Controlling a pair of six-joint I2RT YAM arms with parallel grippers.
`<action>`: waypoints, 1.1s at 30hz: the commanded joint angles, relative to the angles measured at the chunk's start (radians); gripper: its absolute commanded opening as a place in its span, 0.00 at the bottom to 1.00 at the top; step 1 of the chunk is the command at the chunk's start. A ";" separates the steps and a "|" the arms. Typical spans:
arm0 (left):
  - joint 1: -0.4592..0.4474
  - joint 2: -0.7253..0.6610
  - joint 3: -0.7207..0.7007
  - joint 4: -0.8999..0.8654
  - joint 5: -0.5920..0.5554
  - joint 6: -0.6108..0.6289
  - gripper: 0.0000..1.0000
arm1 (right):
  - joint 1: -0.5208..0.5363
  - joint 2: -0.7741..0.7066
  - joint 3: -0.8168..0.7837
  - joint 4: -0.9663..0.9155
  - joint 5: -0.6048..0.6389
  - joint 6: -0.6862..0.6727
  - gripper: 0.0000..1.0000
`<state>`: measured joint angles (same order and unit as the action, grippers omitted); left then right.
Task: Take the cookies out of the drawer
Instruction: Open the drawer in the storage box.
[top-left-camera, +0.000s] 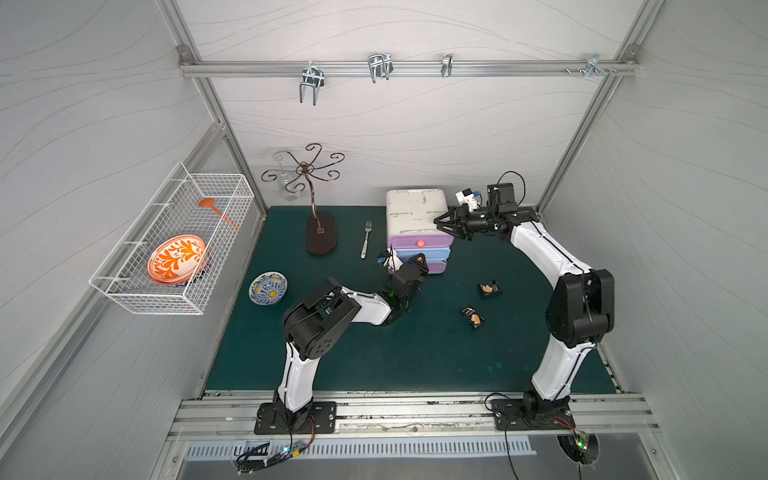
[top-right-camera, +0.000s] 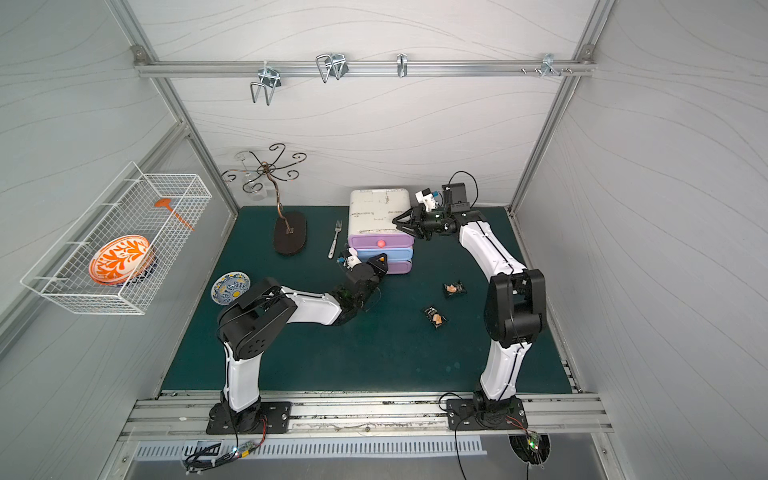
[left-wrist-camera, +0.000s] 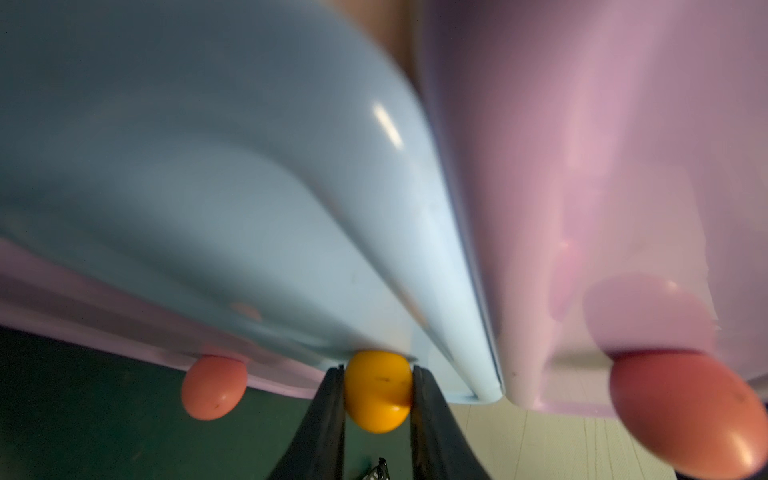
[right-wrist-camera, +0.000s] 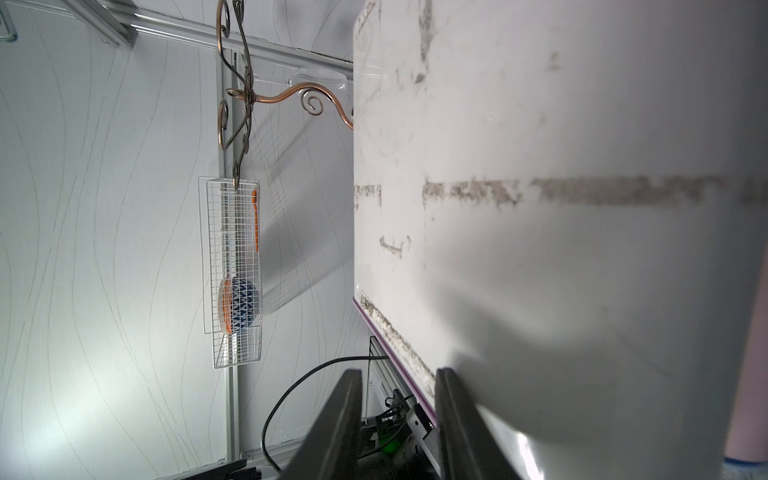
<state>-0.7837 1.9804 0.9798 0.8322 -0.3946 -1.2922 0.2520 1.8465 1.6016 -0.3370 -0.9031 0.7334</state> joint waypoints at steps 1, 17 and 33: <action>-0.008 -0.047 -0.035 0.054 0.010 0.017 0.14 | 0.004 -0.032 -0.017 -0.007 -0.010 -0.017 0.35; -0.049 -0.116 -0.120 0.042 0.036 0.021 0.13 | -0.003 -0.043 -0.016 -0.018 -0.022 -0.018 0.35; -0.160 -0.193 -0.210 -0.006 0.045 0.038 0.13 | -0.005 -0.047 -0.030 -0.010 -0.044 -0.005 0.35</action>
<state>-0.9100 1.8214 0.7815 0.8272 -0.3786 -1.2858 0.2489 1.8359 1.5879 -0.3340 -0.9257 0.7338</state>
